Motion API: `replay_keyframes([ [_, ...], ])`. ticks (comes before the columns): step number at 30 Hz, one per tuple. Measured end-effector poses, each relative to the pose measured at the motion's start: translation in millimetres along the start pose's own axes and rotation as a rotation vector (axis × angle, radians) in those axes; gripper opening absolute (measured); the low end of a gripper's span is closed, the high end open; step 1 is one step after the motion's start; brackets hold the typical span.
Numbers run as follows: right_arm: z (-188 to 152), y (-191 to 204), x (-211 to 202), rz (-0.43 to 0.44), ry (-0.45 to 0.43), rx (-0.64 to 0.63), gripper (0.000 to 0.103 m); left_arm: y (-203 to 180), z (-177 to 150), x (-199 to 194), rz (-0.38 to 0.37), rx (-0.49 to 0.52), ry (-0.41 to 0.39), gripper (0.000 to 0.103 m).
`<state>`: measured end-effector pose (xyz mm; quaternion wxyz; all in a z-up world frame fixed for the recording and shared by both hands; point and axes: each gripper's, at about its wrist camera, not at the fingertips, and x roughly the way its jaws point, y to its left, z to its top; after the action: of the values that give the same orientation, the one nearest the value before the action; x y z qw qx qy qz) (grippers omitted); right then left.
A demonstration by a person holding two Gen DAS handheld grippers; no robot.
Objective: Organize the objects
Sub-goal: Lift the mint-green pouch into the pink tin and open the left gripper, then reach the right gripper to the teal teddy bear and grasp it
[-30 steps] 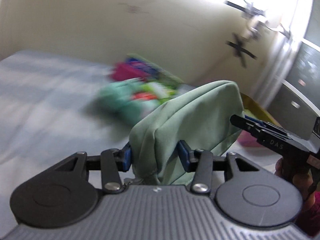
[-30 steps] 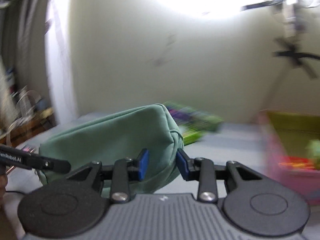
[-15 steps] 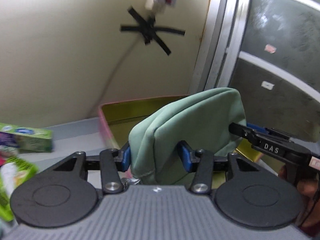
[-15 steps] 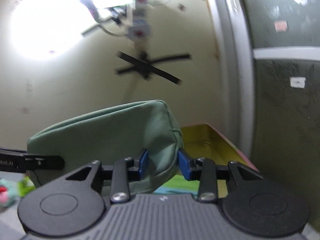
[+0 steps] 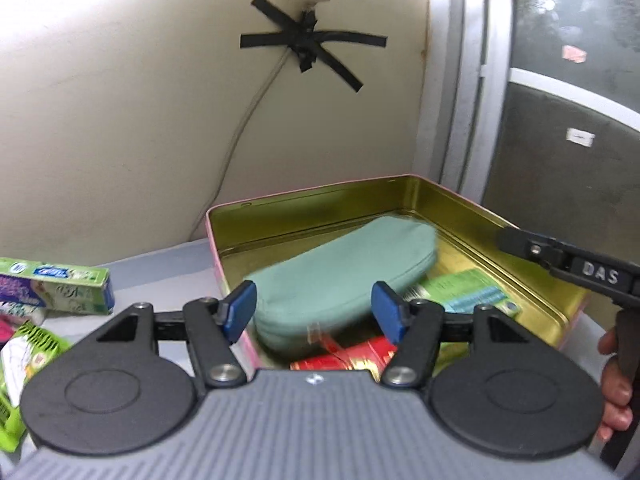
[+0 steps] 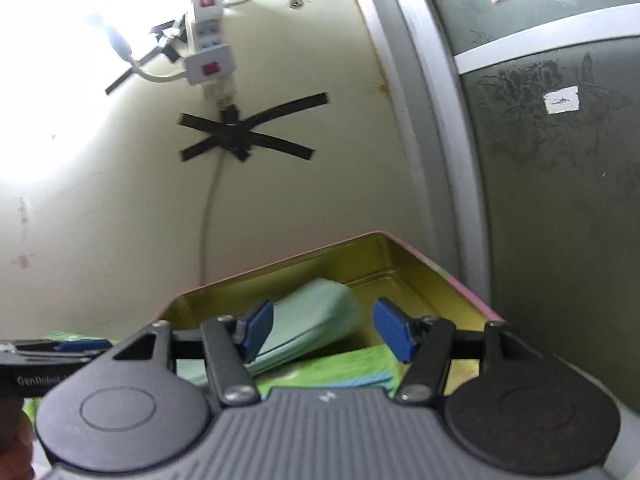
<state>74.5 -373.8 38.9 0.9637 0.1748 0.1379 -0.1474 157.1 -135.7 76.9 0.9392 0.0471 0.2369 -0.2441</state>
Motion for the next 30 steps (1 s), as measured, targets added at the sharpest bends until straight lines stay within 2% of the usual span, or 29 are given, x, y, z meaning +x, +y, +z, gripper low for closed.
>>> replay_keyframes([
  [6,-3,41,-31,0.092,-0.047,-0.031,0.064,14,-19,-51,0.006,0.003,-0.071,0.073],
  [9,-7,70,-46,0.164,-0.064,-0.056,0.064,40,-41,-83,0.028,-0.018,-0.078,0.073],
  [12,-16,107,-54,0.256,-0.056,-0.101,0.065,74,-63,-110,0.084,-0.050,-0.076,0.073],
  [17,-50,187,-44,0.381,0.031,-0.227,0.070,139,-101,-155,0.185,-0.126,-0.067,0.073],
  [21,-82,250,-26,0.431,0.135,-0.329,0.070,187,-120,-188,0.283,-0.206,-0.128,0.073],
  [25,-104,307,-16,0.473,0.178,-0.441,0.072,235,-129,-213,0.360,-0.311,-0.172,0.073],
  [28,-120,346,-10,0.516,0.194,-0.538,0.083,264,-123,-216,0.422,-0.380,-0.178,0.073],
  [30,-134,370,-7,0.541,0.208,-0.606,0.091,282,-115,-207,0.444,-0.437,-0.133,0.073],
])
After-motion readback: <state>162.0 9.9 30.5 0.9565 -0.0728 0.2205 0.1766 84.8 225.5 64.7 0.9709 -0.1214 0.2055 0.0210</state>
